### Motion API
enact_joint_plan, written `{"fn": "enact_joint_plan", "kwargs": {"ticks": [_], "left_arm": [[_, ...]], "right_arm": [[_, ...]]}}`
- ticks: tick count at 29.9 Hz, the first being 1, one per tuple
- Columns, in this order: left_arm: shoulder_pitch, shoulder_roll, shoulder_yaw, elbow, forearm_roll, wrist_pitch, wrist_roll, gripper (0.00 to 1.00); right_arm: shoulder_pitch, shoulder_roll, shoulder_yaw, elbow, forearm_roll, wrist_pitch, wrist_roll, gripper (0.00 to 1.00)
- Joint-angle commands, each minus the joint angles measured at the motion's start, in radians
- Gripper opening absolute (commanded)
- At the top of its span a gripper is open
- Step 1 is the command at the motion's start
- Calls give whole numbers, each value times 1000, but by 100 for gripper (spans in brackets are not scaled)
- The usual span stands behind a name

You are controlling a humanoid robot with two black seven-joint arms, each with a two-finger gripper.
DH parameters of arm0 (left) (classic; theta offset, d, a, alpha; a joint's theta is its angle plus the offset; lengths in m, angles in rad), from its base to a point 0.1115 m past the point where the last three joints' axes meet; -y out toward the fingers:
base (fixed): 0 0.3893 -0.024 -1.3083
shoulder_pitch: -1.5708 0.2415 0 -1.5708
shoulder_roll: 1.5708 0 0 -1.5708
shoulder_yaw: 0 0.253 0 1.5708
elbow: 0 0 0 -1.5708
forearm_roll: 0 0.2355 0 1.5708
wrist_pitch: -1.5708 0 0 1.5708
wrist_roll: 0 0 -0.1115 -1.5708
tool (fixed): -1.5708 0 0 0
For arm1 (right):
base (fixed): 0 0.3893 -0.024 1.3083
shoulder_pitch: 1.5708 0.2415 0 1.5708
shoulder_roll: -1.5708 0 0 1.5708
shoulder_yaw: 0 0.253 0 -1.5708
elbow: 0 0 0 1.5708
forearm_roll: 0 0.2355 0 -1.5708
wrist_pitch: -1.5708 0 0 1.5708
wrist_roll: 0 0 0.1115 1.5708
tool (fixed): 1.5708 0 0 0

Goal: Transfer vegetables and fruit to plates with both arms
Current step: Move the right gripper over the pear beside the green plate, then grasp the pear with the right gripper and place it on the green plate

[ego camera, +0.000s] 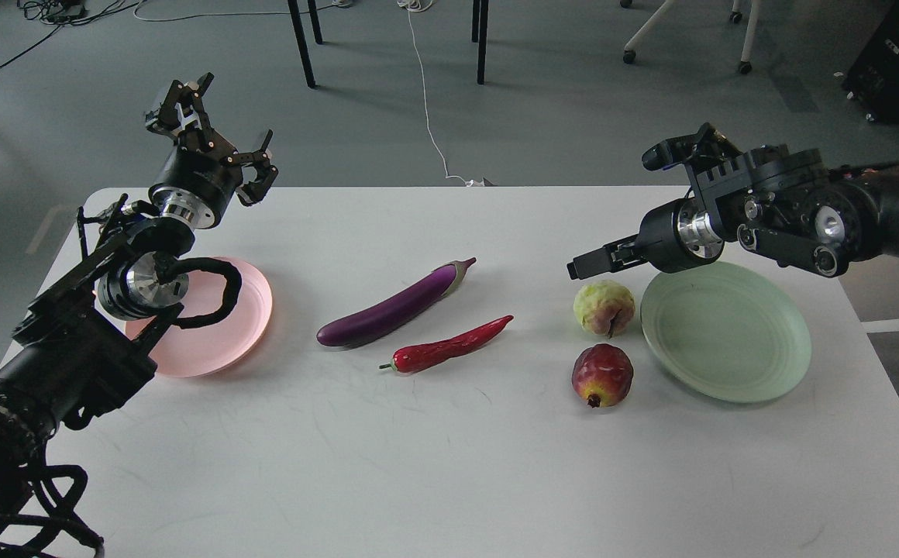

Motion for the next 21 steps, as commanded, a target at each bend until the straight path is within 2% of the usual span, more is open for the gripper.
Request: {"fn": "enact_joint_plan", "kwargs": {"ticks": [1, 13, 15, 19, 21], "left_arm": [[1, 0, 0, 0, 0, -4, 0, 98], [-9, 0, 0, 0, 0, -5, 2, 98], [-9, 3, 0, 0, 0, -5, 2, 98], [-7, 8, 0, 0, 0, -5, 0, 98], [-6, 14, 0, 0, 0, -5, 0, 98]], "right_arm": [[-43, 28, -1, -37, 0, -1, 1, 94], [-116, 85, -55, -117, -11, -19, 1, 91], [-119, 99, -55, -117, -11, -21, 5, 85], [-116, 106, -55, -113, -9, -21, 21, 63], [-102, 105, -55, -105, -6, -21, 21, 58]]}}
